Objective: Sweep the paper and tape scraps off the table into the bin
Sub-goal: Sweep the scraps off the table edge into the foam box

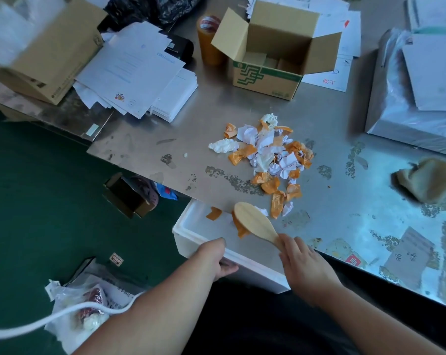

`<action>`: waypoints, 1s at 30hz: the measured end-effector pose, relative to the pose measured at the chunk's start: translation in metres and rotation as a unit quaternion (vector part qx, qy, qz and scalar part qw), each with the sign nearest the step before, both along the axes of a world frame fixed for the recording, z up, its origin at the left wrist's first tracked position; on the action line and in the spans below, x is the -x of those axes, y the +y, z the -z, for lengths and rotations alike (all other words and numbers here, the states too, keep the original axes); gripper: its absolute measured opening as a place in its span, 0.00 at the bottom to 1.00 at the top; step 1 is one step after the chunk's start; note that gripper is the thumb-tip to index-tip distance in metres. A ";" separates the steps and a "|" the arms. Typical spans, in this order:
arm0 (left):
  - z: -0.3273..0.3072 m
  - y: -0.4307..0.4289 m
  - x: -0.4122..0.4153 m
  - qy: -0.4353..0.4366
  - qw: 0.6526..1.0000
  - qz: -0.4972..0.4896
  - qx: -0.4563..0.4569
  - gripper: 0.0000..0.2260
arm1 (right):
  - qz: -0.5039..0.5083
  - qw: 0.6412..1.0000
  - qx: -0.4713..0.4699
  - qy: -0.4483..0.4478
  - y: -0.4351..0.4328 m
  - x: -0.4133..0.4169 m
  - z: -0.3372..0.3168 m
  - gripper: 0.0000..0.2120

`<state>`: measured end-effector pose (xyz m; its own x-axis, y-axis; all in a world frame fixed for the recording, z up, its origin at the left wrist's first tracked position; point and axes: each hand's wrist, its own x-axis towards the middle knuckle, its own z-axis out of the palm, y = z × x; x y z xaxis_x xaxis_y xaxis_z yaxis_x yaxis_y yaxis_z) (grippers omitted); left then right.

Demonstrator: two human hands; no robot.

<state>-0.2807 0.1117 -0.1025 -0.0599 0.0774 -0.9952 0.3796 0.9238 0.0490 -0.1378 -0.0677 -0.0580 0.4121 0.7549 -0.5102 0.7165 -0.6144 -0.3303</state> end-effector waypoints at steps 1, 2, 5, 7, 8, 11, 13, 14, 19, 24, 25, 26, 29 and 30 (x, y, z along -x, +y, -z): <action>0.000 -0.001 0.000 0.001 1.000 0.001 0.001 0.14 | 0.005 1.000 -0.008 0.004 -0.001 0.002 0.000 0.21; 0.000 -0.001 0.001 0.002 1.000 0.003 0.001 0.15 | 0.017 1.000 -0.016 0.006 -0.002 0.004 0.000 0.20; 0.001 -0.003 0.001 0.005 1.000 0.006 0.003 0.14 | 0.059 0.998 -0.027 -0.002 -0.002 0.004 -0.003 0.15; 0.001 -0.005 0.000 0.008 1.000 0.008 0.005 0.15 | 0.081 0.996 -0.034 -0.019 -0.002 0.000 -0.006 0.15; 0.002 -0.005 0.000 0.007 1.000 0.008 0.003 0.15 | 0.091 0.995 -0.044 -0.029 -0.002 -0.003 -0.007 0.15; 0.006 -0.008 -0.001 0.004 1.000 0.015 -0.006 0.15 | 0.133 0.987 -0.074 -0.054 -0.002 -0.017 -0.012 0.15; 0.009 -0.010 -0.001 0.006 1.000 0.020 -0.006 0.16 | 0.175 0.979 -0.084 -0.060 -0.004 -0.026 -0.013 0.14; 0.009 -0.011 -0.001 0.005 1.000 0.019 -0.002 0.16 | 0.197 0.974 -0.088 -0.065 -0.006 -0.031 -0.013 0.14; 0.006 -0.012 -0.002 0.003 1.000 0.024 0.011 0.16 | 0.264 0.958 -0.065 -0.087 -0.020 -0.043 -0.006 0.17; 0.004 -0.011 -0.002 0.013 0.999 0.019 0.023 0.16 | 0.238 0.969 -0.014 -0.062 -0.031 -0.037 0.004 0.16; 0.002 -0.011 -0.003 0.014 0.999 0.018 0.025 0.16 | 0.226 0.972 -0.009 -0.057 -0.032 -0.034 0.004 0.15; 0.001 -0.011 -0.004 0.015 0.999 0.017 0.026 0.15 | 0.212 0.976 -0.006 -0.052 -0.032 -0.031 0.004 0.15; -0.003 -0.011 -0.005 0.017 0.999 0.010 0.027 0.15 | 0.161 0.986 0.002 -0.041 -0.033 -0.022 0.005 0.14; -0.003 -0.012 -0.006 0.015 1.000 0.008 0.025 0.15 | 0.150 0.988 0.005 -0.041 -0.033 -0.019 0.005 0.13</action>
